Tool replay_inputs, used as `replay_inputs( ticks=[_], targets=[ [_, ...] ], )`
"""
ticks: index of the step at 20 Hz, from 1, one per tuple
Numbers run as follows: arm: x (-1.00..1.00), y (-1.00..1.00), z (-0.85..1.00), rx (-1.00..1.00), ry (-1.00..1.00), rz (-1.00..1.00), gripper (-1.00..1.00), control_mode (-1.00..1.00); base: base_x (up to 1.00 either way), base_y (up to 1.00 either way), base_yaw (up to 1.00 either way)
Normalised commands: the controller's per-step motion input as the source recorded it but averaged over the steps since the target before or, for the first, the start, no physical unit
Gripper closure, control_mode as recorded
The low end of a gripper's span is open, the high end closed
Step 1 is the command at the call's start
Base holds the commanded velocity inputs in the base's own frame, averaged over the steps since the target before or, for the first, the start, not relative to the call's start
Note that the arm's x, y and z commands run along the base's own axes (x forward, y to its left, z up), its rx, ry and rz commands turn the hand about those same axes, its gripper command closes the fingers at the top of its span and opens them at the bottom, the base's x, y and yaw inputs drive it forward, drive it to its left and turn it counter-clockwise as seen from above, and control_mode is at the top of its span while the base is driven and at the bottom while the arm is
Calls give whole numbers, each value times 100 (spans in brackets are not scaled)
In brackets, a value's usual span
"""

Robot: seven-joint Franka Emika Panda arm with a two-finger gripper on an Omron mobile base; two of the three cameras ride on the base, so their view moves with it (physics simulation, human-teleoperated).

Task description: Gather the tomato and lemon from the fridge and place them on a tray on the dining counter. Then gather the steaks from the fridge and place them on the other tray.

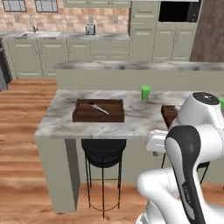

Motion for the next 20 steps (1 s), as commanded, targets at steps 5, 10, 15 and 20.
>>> replay_inputs(
  ticks=[5,10,15,20],
  targets=[
    [0,0,0,0,0,0,-100,100,0,100,-2],
    [0,0,0,0,0,0,-100,100,5,100,-1],
    [0,0,0,0,0,0,-100,100,17,100,-1],
    [0,0,0,0,0,0,-100,100,40,100,0]
  ],
)
